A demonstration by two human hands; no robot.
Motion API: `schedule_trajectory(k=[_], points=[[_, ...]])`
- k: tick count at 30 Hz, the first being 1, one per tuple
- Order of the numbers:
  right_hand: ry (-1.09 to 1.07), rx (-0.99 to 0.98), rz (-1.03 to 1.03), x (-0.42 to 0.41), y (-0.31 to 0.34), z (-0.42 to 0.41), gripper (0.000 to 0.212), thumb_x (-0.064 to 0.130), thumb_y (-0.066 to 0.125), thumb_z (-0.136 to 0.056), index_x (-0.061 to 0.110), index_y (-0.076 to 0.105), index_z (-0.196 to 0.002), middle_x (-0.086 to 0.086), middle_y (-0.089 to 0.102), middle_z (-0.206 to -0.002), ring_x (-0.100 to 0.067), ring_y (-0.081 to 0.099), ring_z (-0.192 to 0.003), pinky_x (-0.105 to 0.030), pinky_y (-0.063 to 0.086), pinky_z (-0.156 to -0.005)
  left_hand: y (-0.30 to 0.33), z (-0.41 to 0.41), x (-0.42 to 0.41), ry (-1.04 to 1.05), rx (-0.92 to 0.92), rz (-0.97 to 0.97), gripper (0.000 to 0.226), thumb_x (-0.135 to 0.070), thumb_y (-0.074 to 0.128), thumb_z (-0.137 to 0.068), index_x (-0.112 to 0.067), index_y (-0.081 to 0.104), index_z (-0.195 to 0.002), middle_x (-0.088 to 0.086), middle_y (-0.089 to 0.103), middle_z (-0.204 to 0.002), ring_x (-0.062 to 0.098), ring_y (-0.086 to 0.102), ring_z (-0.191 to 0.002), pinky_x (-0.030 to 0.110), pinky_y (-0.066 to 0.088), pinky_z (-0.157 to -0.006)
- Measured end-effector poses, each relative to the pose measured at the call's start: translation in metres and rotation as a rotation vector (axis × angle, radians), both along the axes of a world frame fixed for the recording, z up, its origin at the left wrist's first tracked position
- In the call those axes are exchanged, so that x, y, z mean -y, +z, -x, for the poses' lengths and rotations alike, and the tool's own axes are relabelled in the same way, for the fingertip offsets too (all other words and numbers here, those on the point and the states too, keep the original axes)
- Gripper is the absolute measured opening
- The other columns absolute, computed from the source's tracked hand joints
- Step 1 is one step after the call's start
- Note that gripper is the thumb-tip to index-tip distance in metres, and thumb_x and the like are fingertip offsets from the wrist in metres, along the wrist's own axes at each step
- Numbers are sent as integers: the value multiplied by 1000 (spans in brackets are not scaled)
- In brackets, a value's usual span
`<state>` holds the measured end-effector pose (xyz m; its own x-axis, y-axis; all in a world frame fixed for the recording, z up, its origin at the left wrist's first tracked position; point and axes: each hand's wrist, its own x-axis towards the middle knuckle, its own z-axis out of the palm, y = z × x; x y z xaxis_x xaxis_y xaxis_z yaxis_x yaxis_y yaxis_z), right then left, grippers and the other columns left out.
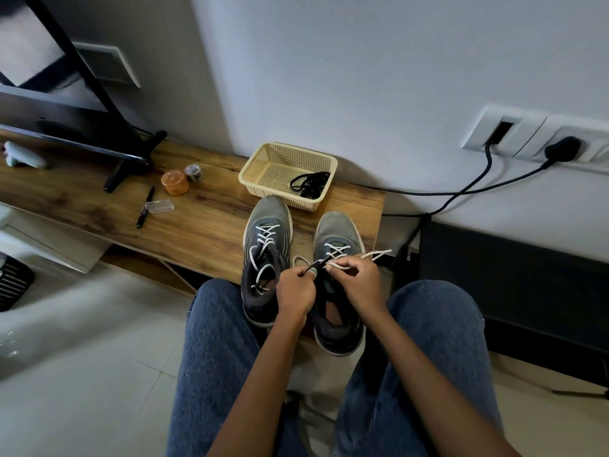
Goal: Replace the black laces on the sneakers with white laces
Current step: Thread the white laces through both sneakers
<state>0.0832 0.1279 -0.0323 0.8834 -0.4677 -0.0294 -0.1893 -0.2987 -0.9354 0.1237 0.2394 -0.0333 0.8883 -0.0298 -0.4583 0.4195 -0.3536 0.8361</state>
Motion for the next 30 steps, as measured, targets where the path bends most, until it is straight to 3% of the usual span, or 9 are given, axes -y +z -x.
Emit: schedule_trajectory(k=[8, 14, 18, 21, 26, 30], points=[[-90, -29, 165, -12, -11, -1, 4, 21, 69, -81, 19, 72, -79, 0, 65, -86, -11, 58, -83, -25, 43, -70, 2, 1, 0, -3, -17, -10, 19, -18, 58, -90, -13, 71, -78, 13, 71, -82, 33, 66, -86, 49, 54, -83], [-91, -24, 343, -23, -3, 1, 6, 17, 66, -82, 12, 69, -79, -2, 60, -86, -16, 53, -80, -32, 41, -66, 5, 3, 2, 6, 4, -15, 20, -18, 58, -92, -14, 71, -77, 9, 69, -79, 28, 63, -80, 42, 52, -78], [-142, -15, 224, -24, -5, 1, 6, 14, 67, -81, 10, 68, -77, -3, 60, -83, -18, 55, -80, -34, 43, -69, 4, 4, 3, 18, -8, 4, 18, -18, 59, -91, -12, 73, -81, 12, 71, -83, 33, 65, -88, 44, 52, -81], [-163, -47, 104, -21, -5, 3, 8, 14, 68, -79, 14, 66, -72, -1, 58, -83, -12, 55, -78, -28, 40, -67, 1, 4, 4, 22, -21, 2, 19, -20, 59, -91, -12, 73, -81, 13, 71, -83, 34, 66, -89, 48, 54, -83], [-116, -72, 153, -19, -7, 3, 9, 14, 67, -79, 10, 65, -71, 1, 54, -82, -15, 54, -78, -32, 43, -68, 7, 6, 4, 15, 11, -32, 20, -20, 58, -92, -11, 72, -83, 12, 71, -85, 33, 65, -90, 45, 53, -83], [-79, -54, 218, -19, -9, 1, 9, 12, 65, -81, 9, 65, -72, 1, 53, -81, -16, 53, -78, -35, 43, -68, 14, 9, 2, -50, 94, -118, 21, -19, 54, -95, -10, 72, -97, 10, 70, -93, 28, 63, -93, 36, 48, -82]])
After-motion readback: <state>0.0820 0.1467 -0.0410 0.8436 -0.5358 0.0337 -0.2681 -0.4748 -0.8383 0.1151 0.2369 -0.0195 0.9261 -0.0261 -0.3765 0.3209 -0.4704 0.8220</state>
